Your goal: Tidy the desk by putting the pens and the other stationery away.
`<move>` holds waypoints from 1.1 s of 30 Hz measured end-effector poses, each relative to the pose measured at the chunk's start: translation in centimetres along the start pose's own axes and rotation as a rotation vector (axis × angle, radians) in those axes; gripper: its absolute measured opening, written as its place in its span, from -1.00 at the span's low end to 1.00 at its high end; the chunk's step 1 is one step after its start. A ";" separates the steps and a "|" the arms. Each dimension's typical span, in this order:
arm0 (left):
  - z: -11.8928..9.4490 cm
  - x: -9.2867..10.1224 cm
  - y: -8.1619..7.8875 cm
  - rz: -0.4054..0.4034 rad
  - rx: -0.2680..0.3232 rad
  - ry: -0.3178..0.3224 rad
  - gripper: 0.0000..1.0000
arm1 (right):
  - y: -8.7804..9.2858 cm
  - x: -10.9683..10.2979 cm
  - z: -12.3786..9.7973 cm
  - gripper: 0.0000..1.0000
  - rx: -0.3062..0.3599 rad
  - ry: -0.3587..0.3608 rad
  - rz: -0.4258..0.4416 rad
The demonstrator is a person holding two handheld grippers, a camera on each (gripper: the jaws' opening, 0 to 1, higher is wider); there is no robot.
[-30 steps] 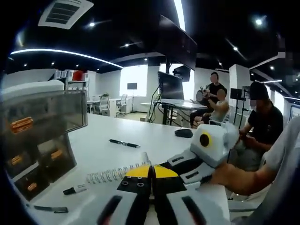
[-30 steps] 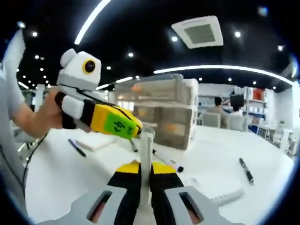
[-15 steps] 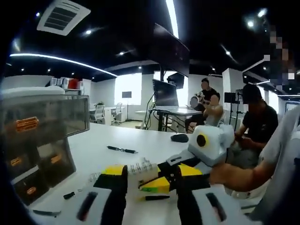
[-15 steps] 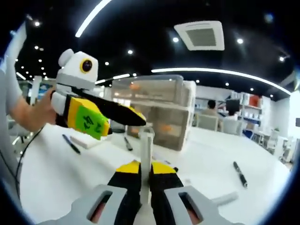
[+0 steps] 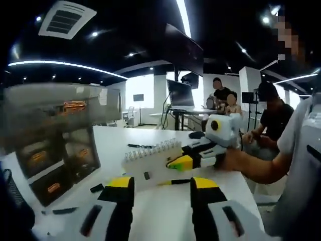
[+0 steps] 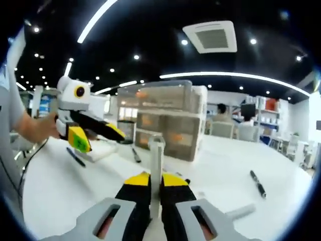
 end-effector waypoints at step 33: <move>-4.5 -5.0 2.3 0.154 0.048 -0.204 -0.21 | -1.9 -0.9 -0.1 -0.91 0.075 0.047 -0.300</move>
Point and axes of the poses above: the point that each gripper's makers call its tool centre point, and the gripper's own axes: z roughly forward along the fingers, x roughly to its right, y roughly out of its underside, the point moved 4 cm from there along -z, roughly backward along the fingers
